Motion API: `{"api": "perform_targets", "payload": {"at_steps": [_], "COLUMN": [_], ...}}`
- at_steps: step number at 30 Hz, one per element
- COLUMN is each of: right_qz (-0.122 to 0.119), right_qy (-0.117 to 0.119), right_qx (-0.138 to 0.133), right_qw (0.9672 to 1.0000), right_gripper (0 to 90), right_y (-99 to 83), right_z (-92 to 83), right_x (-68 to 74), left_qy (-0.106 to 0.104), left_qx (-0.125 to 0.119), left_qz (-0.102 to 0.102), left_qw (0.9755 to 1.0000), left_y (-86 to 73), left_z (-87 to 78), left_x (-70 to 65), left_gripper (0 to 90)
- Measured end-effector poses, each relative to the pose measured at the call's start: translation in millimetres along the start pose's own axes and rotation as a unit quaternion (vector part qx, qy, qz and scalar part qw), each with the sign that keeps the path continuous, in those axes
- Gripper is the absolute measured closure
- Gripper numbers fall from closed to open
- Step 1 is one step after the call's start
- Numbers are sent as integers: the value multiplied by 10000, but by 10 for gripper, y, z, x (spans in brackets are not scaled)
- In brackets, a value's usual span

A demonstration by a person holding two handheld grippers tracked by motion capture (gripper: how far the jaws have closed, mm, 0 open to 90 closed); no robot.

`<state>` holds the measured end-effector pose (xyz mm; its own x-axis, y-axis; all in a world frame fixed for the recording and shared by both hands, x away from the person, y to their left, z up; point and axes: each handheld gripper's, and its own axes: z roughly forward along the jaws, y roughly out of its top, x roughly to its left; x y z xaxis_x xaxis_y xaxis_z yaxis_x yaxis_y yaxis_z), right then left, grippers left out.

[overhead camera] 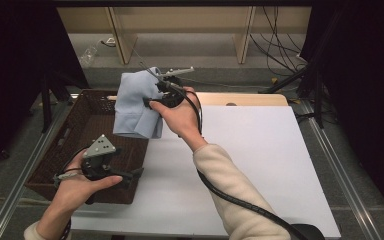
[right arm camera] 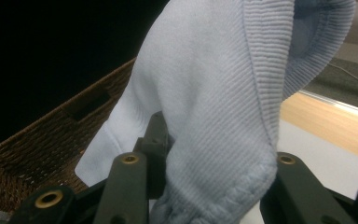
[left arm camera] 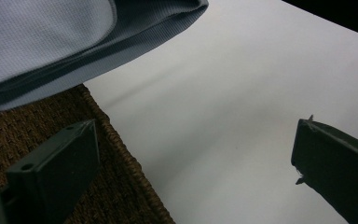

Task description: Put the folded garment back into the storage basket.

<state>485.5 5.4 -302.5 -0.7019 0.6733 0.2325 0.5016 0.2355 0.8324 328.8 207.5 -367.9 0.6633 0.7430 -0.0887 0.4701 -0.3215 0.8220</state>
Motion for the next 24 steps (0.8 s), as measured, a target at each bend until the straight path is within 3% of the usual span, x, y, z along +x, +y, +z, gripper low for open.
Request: {"api": "perform_targets", "payload": {"at_steps": [24], "right_qz": [-67], "right_qy": [68], "right_qx": [47], "right_qw": [9999], "right_gripper": [640], "right_y": [29], "right_z": [108], "right_x": [82], "left_qy": [0], "left_qx": [0], "left_qz": [-5], "left_qw": [10000], "left_y": [2], "left_z": [-8], "left_x": [4], "left_gripper": [3]}}
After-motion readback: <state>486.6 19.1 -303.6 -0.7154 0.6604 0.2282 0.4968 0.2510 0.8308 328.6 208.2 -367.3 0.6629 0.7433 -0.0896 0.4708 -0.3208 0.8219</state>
